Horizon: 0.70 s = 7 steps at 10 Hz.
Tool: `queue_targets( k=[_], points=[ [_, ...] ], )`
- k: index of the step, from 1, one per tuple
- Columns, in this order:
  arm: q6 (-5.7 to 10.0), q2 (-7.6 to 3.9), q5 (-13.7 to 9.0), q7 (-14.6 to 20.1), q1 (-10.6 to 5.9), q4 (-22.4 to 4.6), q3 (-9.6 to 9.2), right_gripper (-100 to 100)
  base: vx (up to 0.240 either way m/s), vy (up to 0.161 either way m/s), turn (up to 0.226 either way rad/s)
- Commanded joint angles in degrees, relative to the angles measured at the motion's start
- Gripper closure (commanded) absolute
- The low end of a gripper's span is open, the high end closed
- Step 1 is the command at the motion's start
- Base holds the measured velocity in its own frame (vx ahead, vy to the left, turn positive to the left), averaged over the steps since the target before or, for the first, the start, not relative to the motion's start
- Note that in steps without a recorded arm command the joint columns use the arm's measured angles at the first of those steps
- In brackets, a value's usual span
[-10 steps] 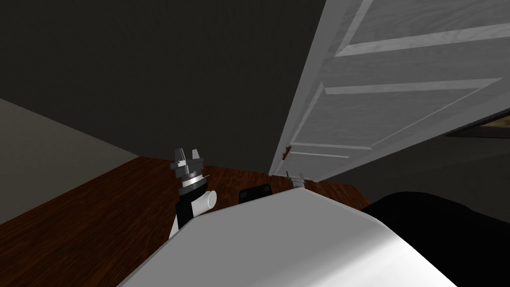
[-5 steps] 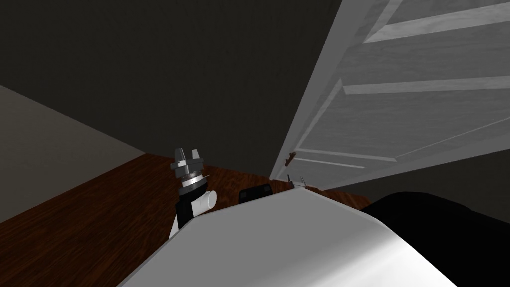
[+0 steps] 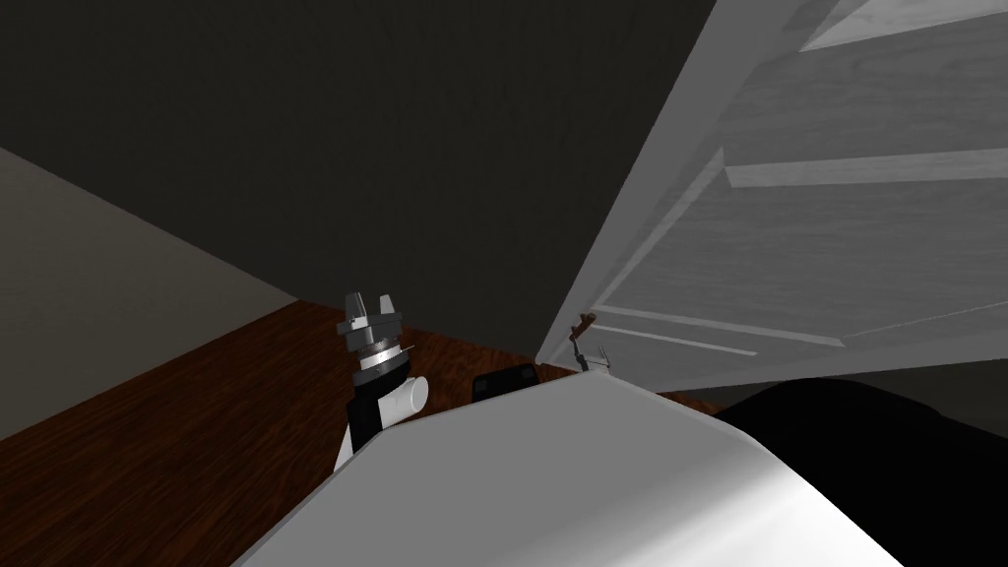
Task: Pull the door open
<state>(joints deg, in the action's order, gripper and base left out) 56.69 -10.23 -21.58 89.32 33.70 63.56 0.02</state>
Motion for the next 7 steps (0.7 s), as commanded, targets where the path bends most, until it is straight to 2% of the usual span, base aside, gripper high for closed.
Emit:
queue_targets(
  k=[1, 3, 4, 5, 7],
  points=[
    [-1.51, -1.69, -1.1, 1.2, -1.73, -0.9, 1.41, -100, 0.219, -0.005, 0.093],
    [-2.6, -3.58, -2.3, 2.5, -3.99, -2.9, 2.9, -100, 0.176, 0.008, 0.063],
    [-2.18, -2.67, -1.8, 1.9, -3.01, -2.1, 2.24, -100, 0.039, 0.021, -0.036],
    [-2.18, -2.67, -1.8, 1.9, -3.01, -2.1, 2.24, 100, -0.018, 0.011, 0.028],
    [-2.18, -2.67, -1.8, 1.9, -3.01, -2.1, 2.24, 100, -0.017, -0.017, -0.004]
  ],
)
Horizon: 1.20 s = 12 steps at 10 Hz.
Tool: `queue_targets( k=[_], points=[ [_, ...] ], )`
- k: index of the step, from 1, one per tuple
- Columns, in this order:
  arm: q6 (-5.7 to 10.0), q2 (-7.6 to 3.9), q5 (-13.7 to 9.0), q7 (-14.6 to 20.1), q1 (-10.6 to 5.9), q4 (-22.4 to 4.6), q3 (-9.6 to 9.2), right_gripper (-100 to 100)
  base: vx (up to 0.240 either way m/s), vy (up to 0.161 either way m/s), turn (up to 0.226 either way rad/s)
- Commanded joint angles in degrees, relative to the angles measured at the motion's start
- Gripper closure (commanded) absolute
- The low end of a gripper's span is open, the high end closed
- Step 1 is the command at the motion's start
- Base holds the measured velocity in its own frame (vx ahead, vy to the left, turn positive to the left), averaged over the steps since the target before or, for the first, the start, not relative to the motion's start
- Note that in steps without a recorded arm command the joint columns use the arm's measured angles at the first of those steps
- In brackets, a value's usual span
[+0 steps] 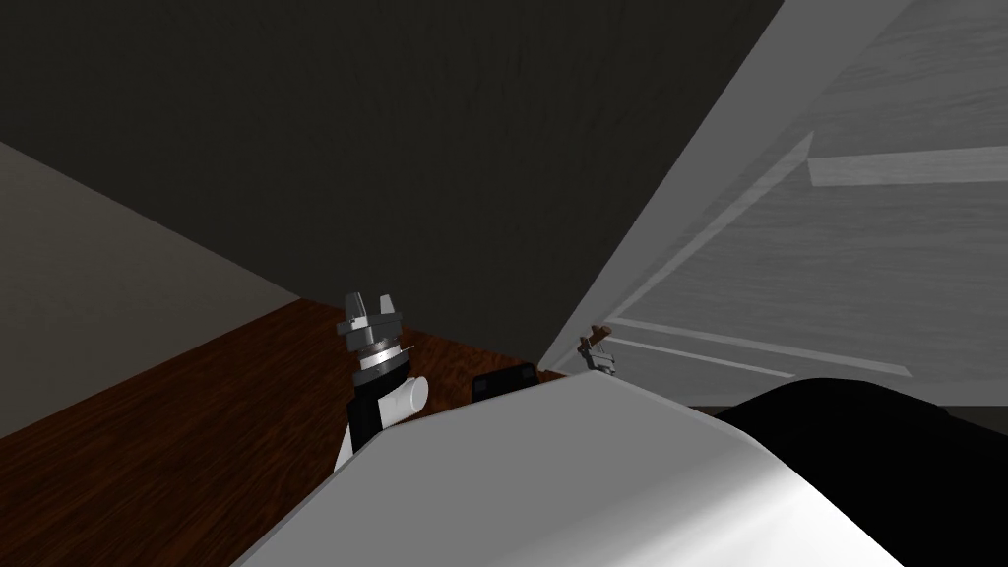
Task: Pull the door open
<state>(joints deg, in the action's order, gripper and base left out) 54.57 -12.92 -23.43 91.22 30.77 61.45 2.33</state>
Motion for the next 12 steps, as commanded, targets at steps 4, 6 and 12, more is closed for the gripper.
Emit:
queue_targets(
  k=[4, 6, 12],
  points=[
    [0.43, -0.42, 0.5, 0.5, 0.14, 0.0, -0.67, 100, -0.025, -0.002, 0.016],
    [0.98, -0.96, 1.1, 1.2, 0.37, -0.1, -1.48, 100, -0.171, -0.008, 0.064],
    [3.4, -3.38, 3.7, 4.1, 1.39, -0.4, -5.05, 100, -0.203, 0.005, 0.069]
  ],
)
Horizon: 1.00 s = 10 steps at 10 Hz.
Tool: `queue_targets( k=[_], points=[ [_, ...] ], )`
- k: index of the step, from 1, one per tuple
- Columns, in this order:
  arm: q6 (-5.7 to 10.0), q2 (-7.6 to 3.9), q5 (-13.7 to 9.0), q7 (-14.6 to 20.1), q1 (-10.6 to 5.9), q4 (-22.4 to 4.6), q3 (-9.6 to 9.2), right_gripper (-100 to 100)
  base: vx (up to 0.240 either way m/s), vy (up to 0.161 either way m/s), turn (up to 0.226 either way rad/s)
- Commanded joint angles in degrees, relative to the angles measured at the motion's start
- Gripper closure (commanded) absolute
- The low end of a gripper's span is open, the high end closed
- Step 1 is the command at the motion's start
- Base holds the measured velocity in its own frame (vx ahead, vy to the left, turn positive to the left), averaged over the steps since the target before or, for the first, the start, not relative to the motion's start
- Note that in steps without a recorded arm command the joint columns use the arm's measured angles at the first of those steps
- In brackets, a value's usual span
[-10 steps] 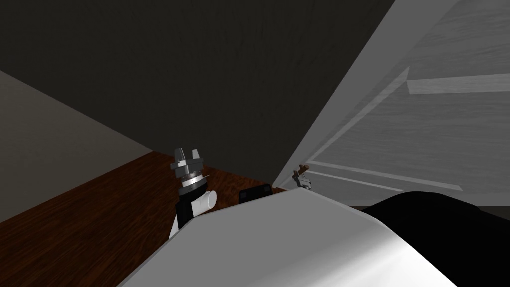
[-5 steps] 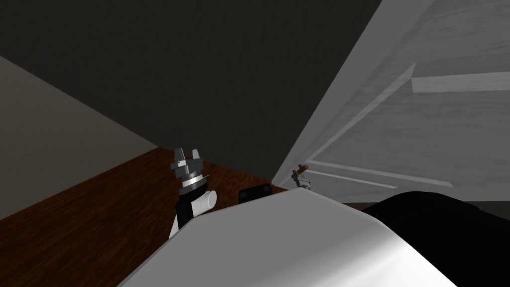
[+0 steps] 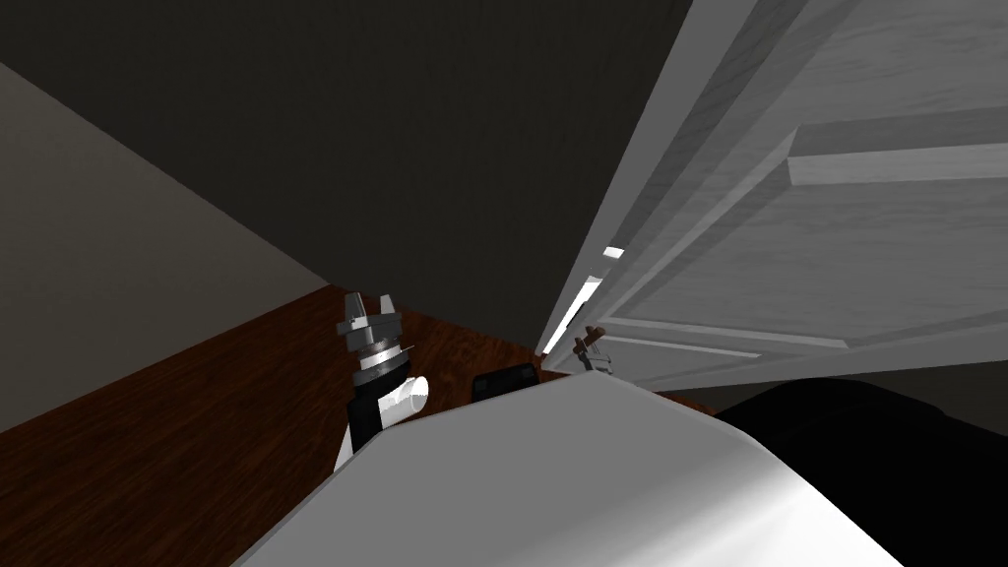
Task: Pull the door open
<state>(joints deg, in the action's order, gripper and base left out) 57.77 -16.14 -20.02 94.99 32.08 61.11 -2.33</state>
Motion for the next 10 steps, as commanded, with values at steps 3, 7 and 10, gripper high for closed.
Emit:
queue_targets(
  k=[3, 7, 10],
  points=[
    [0.92, -0.8, 0.9, 1.0, 0.25, -0.5, -1.16, 100, -0.143, -0.005, 0.058],
    [2.74, -2.31, 2.1, 2.7, 0.28, -1.7, -2.39, 100, -0.212, -0.004, 0.101],
    [4.2, -3.52, 3.0, 4.0, 0.31, -2.7, -3.38, 100, -0.217, 0.012, 0.091]
  ],
)
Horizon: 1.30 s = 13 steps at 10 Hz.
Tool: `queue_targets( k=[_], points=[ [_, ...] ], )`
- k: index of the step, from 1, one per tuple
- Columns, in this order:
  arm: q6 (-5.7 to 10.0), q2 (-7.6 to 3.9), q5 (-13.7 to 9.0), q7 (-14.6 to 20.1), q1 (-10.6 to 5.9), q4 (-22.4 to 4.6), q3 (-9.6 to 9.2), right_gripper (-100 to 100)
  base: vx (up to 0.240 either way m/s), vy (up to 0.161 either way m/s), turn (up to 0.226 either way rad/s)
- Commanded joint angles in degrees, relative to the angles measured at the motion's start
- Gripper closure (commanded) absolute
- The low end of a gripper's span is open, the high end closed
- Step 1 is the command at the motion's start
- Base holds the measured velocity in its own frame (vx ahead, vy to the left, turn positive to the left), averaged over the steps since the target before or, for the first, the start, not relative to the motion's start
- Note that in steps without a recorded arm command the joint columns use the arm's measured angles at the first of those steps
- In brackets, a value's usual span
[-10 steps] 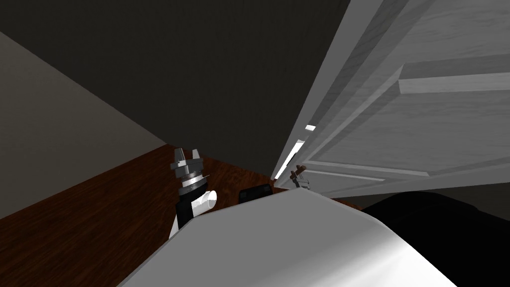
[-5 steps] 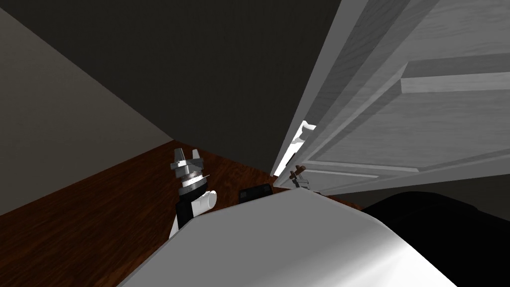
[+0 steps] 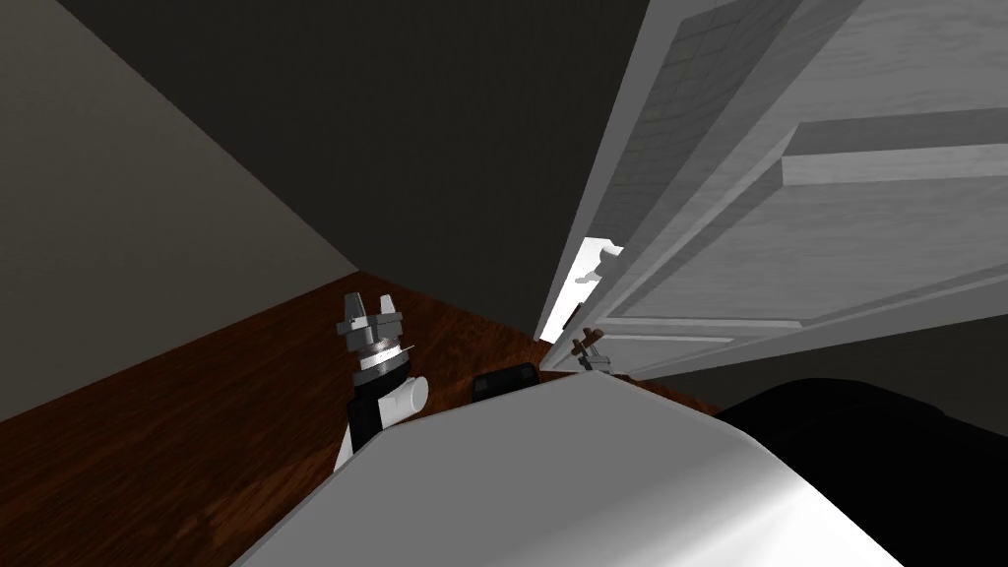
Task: Pull the door open
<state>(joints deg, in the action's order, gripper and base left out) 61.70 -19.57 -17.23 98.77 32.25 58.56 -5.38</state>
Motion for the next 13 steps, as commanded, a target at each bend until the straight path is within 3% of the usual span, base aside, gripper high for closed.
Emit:
queue_targets(
  k=[1, 2, 9, 10, 13],
  points=[
    [0.7, -0.46, 0.5, 0.6, 0.14, -0.4, -0.63, 100, -0.252, -0.04, 0.087],
    [0.46, -0.27, 0.3, 0.4, -0.01, -0.3, -0.41, 100, -0.114, -0.018, 0.03],
    [3.87, -3.36, 2.8, 3.6, -1.09, -3.4, -2.94, 100, -0.271, -0.021, 0.135],
    [3.43, -3.14, 2.6, 3.3, -1.01, -3.0, -2.77, 100, -0.115, -0.009, 0.018],
    [4.7, -4.17, 3.3, 4.6, -1.83, -4.8, -3.48, 100, -0.214, -0.015, 0.14]
  ],
)
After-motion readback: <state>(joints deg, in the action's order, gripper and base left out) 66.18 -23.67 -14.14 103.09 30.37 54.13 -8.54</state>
